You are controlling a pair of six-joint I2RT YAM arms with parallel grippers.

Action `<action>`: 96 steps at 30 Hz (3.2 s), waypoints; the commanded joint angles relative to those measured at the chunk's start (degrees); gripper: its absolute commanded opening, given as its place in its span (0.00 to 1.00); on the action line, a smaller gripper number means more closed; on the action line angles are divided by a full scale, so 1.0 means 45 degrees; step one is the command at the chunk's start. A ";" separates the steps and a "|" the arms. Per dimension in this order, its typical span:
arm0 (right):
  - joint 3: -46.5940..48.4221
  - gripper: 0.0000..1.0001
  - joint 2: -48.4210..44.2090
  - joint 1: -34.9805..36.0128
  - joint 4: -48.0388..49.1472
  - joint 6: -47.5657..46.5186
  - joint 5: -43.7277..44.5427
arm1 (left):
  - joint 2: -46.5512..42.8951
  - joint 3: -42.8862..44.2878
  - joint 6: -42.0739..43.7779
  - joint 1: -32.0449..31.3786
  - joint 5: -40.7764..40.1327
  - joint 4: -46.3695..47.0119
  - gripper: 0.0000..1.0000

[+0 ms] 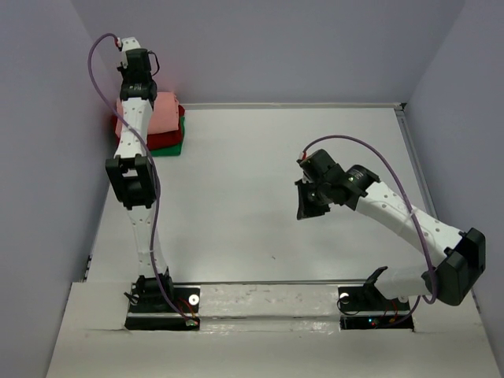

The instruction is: Fold and stack the t-shirts

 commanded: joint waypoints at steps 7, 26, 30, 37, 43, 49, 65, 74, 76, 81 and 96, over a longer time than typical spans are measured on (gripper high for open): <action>-0.0121 0.00 -0.0533 0.0100 0.0222 0.0291 0.0119 | 0.0944 0.0330 -0.0117 0.0466 0.0421 -0.0171 0.00; 0.0309 0.00 0.0150 0.0100 -0.0189 0.0174 -0.0173 | 0.1433 -0.0900 -0.0546 0.0993 -0.0515 0.0140 0.00; 0.0465 0.00 0.0171 0.0100 -0.0247 0.0154 -0.0135 | 0.1608 -0.0668 -0.0780 0.1246 -0.0400 -0.0267 0.00; 0.0505 0.00 0.0288 0.0217 -0.0228 0.0076 -0.0193 | 0.1452 -0.1037 -0.1054 0.1481 -0.0418 -0.0269 0.00; 0.0524 0.00 0.0424 0.0217 -0.0208 -0.0021 -0.0252 | 0.1432 -0.1038 -0.1112 0.1559 -0.0497 -0.0249 0.00; 0.0719 0.00 0.0366 0.0217 -0.0364 -0.0041 -0.0116 | 0.2330 0.0055 -0.1307 0.1735 -0.0652 -0.1108 0.00; 0.0447 0.00 0.0385 0.0217 -0.0189 -0.0002 -0.0291 | 0.2374 -0.0119 -0.2363 0.1989 0.0596 -0.1324 0.00; -0.0296 0.00 -0.0024 0.0335 0.0592 0.0213 -0.0467 | -0.0126 -0.0335 -0.1837 0.1229 0.1203 -0.0718 0.00; -0.0530 0.00 -0.0122 0.0335 0.0826 0.0252 -0.0505 | -0.0518 -0.0334 -0.1389 0.0799 0.1242 -0.0408 0.00; -0.0726 0.00 -0.0356 0.0335 0.1178 0.0330 -0.0467 | -0.1517 -0.0881 -0.1171 0.0466 0.2391 0.0317 0.00; 0.0171 0.00 -0.0611 0.0335 0.0593 -0.0040 0.0685 | 0.0884 -0.0688 -0.1738 0.0076 0.3039 -0.0131 0.00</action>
